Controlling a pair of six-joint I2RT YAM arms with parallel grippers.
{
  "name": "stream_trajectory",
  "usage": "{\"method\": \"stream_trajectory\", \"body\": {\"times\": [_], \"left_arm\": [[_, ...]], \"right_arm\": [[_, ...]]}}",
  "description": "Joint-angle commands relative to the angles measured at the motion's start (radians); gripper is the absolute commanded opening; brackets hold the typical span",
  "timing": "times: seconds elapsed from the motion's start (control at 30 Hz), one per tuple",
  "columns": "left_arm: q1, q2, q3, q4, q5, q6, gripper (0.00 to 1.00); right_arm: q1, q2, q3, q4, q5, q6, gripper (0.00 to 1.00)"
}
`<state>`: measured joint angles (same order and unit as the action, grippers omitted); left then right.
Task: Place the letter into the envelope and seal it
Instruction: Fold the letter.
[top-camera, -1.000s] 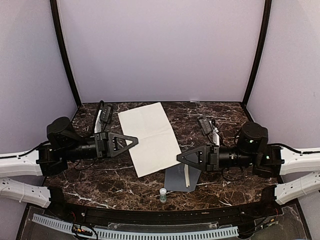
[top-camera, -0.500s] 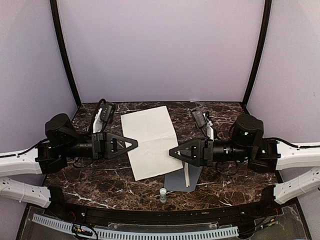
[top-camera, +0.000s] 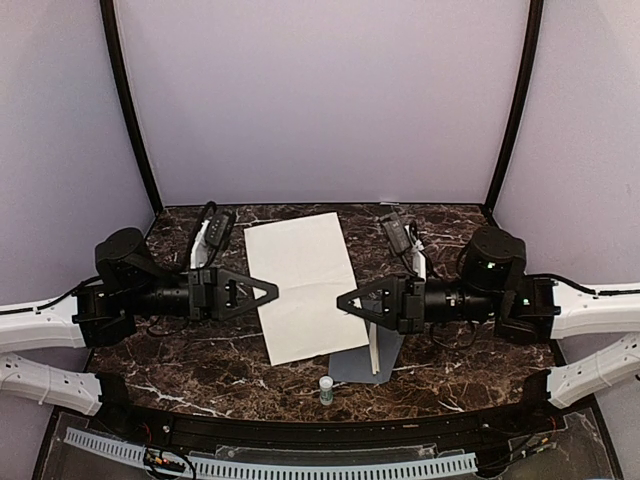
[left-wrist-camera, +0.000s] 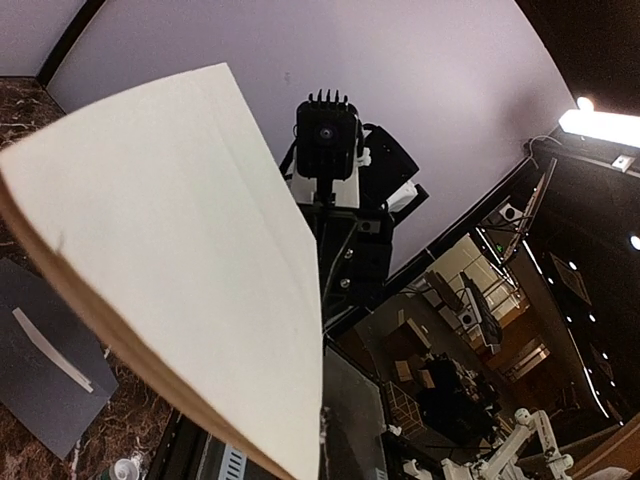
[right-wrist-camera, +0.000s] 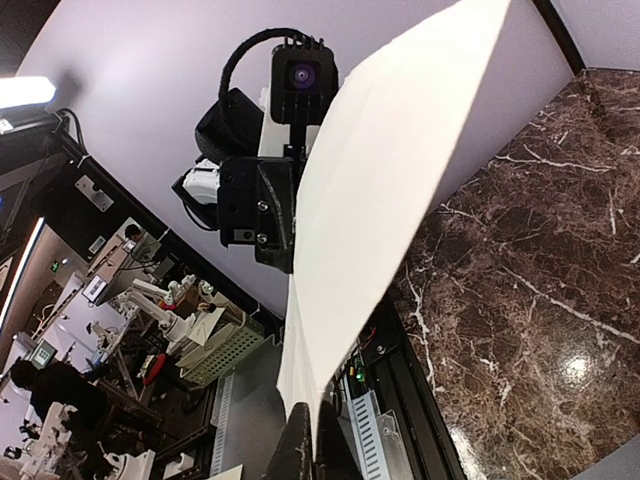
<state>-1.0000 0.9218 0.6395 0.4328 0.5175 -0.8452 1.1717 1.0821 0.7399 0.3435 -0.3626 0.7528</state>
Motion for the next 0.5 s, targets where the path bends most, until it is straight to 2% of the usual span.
{"method": "stream_trajectory", "body": {"times": [0.0, 0.17, 0.2, 0.23, 0.27, 0.3, 0.37, 0.47], "left_arm": [[0.007, 0.000, 0.036, -0.034, -0.001, 0.021, 0.00], [0.011, 0.004, 0.053, -0.093, -0.027, 0.032, 0.00], [0.011, 0.001, 0.057, -0.114, -0.033, 0.034, 0.08], [0.014, 0.000, 0.060, -0.127, -0.048, 0.038, 0.24], [0.015, -0.005, 0.066, -0.158, -0.057, 0.040, 0.34], [0.017, -0.009, 0.069, -0.174, -0.078, 0.048, 0.54], [0.019, -0.023, 0.080, -0.253, -0.121, 0.060, 0.68], [0.025, -0.058, 0.099, -0.345, -0.202, 0.081, 0.72]], "right_arm": [[0.002, -0.038, 0.000, 0.027, 0.048, -0.009, 0.00], [0.002, -0.075, -0.015, 0.008, 0.097, -0.004, 0.00], [0.002, -0.083, -0.016, -0.003, 0.109, -0.002, 0.00], [0.001, -0.093, -0.015, -0.021, 0.124, -0.001, 0.00], [0.001, -0.099, -0.011, -0.046, 0.144, 0.000, 0.00], [-0.001, -0.105, -0.008, -0.075, 0.162, 0.002, 0.00], [-0.005, -0.117, -0.005, -0.126, 0.195, 0.008, 0.00], [-0.017, -0.143, -0.010, -0.187, 0.230, 0.021, 0.00]]}}
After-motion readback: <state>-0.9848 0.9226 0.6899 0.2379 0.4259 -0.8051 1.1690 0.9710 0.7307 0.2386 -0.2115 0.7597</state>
